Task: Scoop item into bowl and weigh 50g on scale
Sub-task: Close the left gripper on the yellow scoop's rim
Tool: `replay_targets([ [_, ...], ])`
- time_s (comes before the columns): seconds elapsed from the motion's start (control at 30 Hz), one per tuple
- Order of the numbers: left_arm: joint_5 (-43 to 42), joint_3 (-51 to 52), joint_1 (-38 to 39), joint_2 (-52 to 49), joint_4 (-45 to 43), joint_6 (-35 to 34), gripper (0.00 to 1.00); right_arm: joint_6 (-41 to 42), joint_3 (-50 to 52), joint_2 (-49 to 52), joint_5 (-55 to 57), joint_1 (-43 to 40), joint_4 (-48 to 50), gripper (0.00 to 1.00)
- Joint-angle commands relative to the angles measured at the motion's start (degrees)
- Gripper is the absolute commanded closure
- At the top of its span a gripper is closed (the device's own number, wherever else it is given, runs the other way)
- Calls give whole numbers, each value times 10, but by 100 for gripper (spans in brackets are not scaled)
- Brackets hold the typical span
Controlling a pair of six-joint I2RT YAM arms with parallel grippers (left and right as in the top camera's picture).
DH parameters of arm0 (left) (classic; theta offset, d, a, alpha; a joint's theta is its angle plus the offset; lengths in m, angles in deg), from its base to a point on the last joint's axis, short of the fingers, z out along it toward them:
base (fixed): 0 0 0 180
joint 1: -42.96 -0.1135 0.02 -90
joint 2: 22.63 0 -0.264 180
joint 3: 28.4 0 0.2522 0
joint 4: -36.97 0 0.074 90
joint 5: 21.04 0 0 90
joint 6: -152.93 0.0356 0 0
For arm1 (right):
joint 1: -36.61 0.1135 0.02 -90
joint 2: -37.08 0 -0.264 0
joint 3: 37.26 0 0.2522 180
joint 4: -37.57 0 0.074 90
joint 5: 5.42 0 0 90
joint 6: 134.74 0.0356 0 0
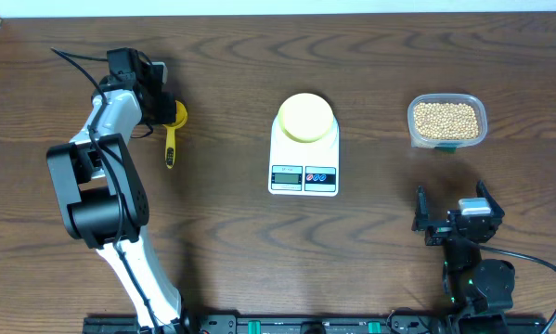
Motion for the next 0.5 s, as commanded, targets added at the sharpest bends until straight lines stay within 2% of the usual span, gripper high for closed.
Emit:
replay_targets([
  [0.0, 6, 8, -2, -8, 6, -8, 71, -6, 1, -4, -2, -2, -2, 1],
  [0.13, 6, 8, -2, -8, 10, -14, 75, -6, 1, -4, -2, -2, -2, 1],
  [0.17, 6, 8, -2, -8, 10, -14, 79, -6, 1, -4, -2, -2, -2, 1],
  [0.2, 6, 8, -2, -8, 8, -14, 87, -6, 1, -4, -2, -2, -2, 1],
  [0.27, 6, 8, -2, -8, 5, -16, 92, -6, 1, -4, -2, -2, -2, 1],
  [0.47, 6, 8, -2, -8, -1, -18, 92, -6, 1, -4, -2, -2, -2, 1],
])
